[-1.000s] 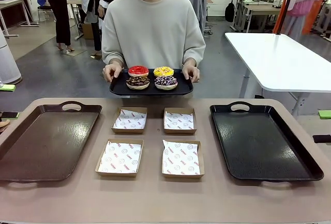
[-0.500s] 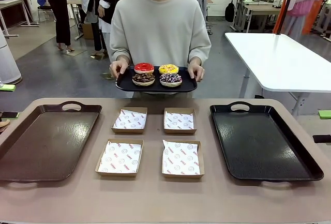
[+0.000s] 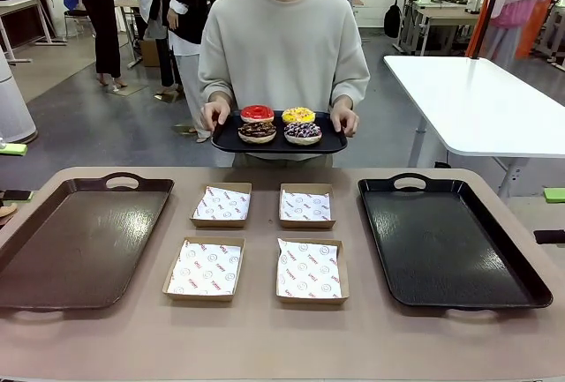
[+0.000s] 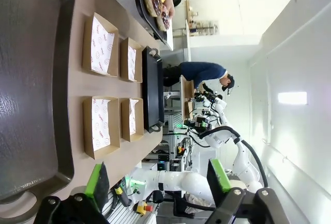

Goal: Individually package the donuts and arrange them on the tray.
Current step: Pick up one Paper togo box.

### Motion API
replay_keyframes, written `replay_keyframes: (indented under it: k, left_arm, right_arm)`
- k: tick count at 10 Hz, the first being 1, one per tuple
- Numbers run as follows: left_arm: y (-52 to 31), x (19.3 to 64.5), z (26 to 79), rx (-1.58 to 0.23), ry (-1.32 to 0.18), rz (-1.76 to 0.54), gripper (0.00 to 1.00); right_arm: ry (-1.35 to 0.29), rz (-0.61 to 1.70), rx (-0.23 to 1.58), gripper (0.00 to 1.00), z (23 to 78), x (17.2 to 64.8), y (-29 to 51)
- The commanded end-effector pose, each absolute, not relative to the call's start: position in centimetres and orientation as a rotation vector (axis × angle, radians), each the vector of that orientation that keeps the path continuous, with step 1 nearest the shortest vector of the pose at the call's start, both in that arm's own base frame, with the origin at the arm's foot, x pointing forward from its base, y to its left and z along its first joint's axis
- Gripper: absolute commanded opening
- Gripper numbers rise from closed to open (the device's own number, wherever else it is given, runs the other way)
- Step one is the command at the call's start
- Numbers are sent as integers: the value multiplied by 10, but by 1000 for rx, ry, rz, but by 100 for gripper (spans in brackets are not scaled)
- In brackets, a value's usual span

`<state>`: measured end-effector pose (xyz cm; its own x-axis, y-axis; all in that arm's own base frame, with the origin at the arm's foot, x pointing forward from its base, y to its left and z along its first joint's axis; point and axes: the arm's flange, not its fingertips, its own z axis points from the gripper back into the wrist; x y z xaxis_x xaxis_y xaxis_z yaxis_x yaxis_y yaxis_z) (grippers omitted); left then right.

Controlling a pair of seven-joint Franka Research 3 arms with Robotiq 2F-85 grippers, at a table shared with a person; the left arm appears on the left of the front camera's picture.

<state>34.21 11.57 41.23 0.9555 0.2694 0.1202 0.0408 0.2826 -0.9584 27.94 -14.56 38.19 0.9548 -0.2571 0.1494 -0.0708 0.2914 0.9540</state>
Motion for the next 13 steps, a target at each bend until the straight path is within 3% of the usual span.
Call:
replay_keyframes:
  k: [1, 4, 7, 13]
  left_arm:
    - [84, 355, 448, -1152, -274, 89, 100]
    - [7, 380, 482, -817, -201, -62, 100]
    - [-75, 390, 464, -454, -176, -104, 100]
    - [-181, 377, 397, -176, -183, -128, 100]
  right_arm:
    - [-300, -125, 1278, 100, 382, 279, -146]
    - [-300, -125, 1278, 100, 382, 279, -146]
    - [-300, -125, 1278, 100, 382, 279, -146]
    - [-300, -125, 1278, 100, 382, 279, -146]
